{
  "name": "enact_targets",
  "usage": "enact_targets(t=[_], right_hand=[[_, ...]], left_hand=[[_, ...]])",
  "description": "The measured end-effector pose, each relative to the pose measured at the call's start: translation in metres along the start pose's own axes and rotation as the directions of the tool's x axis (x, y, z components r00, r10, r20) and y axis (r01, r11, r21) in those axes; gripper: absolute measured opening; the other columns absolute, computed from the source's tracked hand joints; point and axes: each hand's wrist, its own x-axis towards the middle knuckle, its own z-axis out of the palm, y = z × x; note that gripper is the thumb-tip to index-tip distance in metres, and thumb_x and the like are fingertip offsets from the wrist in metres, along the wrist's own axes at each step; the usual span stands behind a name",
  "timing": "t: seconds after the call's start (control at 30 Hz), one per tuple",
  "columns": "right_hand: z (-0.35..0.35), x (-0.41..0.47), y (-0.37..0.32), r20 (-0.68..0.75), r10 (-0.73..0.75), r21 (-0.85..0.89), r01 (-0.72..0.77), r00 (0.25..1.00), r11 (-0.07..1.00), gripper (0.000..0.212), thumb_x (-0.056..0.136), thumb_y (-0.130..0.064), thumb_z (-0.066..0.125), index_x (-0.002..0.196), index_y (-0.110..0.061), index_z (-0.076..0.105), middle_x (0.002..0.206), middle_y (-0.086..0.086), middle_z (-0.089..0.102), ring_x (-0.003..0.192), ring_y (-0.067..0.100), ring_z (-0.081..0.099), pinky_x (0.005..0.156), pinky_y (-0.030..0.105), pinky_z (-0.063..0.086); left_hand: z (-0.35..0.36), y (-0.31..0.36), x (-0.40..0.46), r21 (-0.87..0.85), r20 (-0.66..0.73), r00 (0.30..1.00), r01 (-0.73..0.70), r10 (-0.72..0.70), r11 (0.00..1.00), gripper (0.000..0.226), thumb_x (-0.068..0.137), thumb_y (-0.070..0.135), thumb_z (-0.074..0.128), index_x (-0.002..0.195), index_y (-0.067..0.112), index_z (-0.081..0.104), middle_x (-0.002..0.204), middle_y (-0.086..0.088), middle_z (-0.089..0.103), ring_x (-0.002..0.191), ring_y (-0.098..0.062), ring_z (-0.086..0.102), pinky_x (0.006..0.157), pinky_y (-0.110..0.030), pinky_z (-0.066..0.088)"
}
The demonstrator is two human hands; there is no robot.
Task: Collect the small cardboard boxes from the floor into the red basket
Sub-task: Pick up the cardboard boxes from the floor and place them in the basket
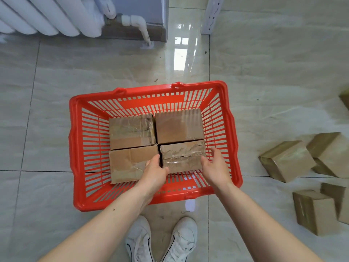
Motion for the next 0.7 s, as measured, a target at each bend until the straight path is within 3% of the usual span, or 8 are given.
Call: enact_targets(t=[0.17,0.3,0.47,0.53,0.63,0.7], right_hand=[[-0.037,-0.059,-0.02,-0.045,-0.019,0.081,0.022,0.999,0.997,0.047,0.092,-0.026,0.057,0.137,-0.016,0.05,0.132,0.008,0.061,0.117,0.026,0.061,0.104,0.047,0.047],[-0.072,-0.116,-0.027,-0.058,-0.015,0.164,0.025,0.998,0.986,0.04,0.092,-0.023,0.06,0.13,-0.014,0.054,0.119,0.001,0.065,0.097,0.013,0.063,0.096,0.036,0.051],[-0.117,-0.168,-0.024,-0.107,0.017,0.238,0.009,0.994,0.971,0.034,0.093,-0.025,0.063,0.124,-0.013,0.057,0.113,-0.001,0.065,0.1,0.014,0.06,0.089,0.028,0.045],[-0.134,-0.185,-0.018,-0.127,0.045,0.265,-0.01,0.991,0.964,0.034,0.093,-0.026,0.062,0.124,-0.015,0.057,0.111,-0.003,0.062,0.101,0.014,0.058,0.086,0.026,0.041],[-0.158,-0.204,-0.005,-0.163,0.078,0.29,-0.028,0.984,0.957,0.039,0.091,-0.026,0.062,0.128,-0.015,0.056,0.117,-0.001,0.061,0.107,0.016,0.057,0.09,0.028,0.042],[-0.172,-0.213,0.007,-0.178,0.117,0.315,-0.056,0.977,0.947,0.039,0.09,-0.025,0.061,0.127,-0.017,0.056,0.115,-0.002,0.061,0.104,0.021,0.06,0.091,0.033,0.047]], left_hand=[[-0.008,0.036,-0.064,0.026,-0.06,0.997,-0.054,0.056,0.998,0.046,0.097,0.013,0.049,0.142,0.015,0.042,0.148,-0.006,0.04,0.132,-0.024,0.044,0.11,-0.038,0.036],[-0.012,0.059,-0.117,0.004,-0.092,0.993,-0.079,0.079,0.997,0.035,0.095,0.011,0.049,0.131,0.013,0.05,0.134,-0.008,0.053,0.121,-0.026,0.053,0.106,-0.046,0.043],[-0.004,0.085,-0.173,0.046,-0.043,0.992,-0.119,0.121,0.992,0.026,0.094,0.011,0.051,0.12,0.011,0.056,0.094,0.003,0.06,0.105,-0.025,0.063,0.095,-0.041,0.048],[0.002,0.095,-0.191,0.064,-0.014,0.99,-0.142,0.143,0.988,0.026,0.094,0.011,0.052,0.12,0.009,0.056,0.09,0.004,0.059,0.1,-0.025,0.064,0.09,-0.038,0.05],[0.016,0.106,-0.213,0.083,0.048,0.985,-0.167,0.163,0.982,0.025,0.094,0.01,0.052,0.119,0.008,0.055,0.096,-0.001,0.06,0.085,-0.017,0.063,0.069,-0.025,0.048],[0.027,0.111,-0.224,0.113,0.081,0.98,-0.19,0.181,0.975,0.025,0.094,0.011,0.053,0.119,0.008,0.055,0.094,-0.001,0.061,0.086,-0.018,0.064,0.069,-0.025,0.048]])
